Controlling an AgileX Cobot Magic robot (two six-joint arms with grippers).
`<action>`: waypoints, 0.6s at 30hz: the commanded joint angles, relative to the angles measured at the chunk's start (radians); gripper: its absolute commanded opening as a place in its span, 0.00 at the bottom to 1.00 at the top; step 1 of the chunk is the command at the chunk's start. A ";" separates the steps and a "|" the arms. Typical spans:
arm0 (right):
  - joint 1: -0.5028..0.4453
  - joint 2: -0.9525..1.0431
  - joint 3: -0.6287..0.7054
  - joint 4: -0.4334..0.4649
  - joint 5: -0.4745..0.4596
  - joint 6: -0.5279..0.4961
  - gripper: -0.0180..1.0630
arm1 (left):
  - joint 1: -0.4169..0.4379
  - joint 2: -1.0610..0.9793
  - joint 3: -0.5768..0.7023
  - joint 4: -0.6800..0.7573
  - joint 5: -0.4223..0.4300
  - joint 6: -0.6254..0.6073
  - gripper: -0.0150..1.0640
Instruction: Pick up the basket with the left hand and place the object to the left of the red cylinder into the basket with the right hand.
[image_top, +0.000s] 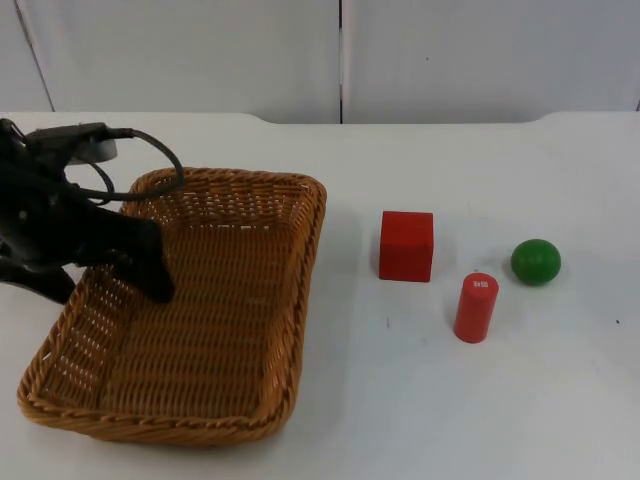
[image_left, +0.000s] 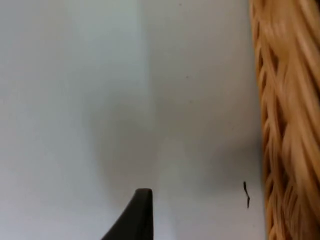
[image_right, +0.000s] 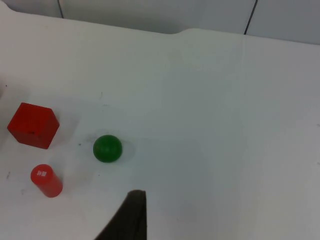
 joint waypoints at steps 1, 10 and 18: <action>-0.007 -0.002 -0.009 0.006 -0.005 -0.009 0.99 | -0.010 0.001 -0.005 0.005 -0.020 0.004 0.99; -0.007 -0.002 -0.009 0.006 -0.004 -0.009 0.99 | -0.011 0.005 -0.005 0.008 -0.031 0.000 0.81; -0.007 -0.002 -0.009 0.006 -0.004 -0.009 0.99 | -0.011 0.026 -0.005 0.001 -0.027 -0.004 0.57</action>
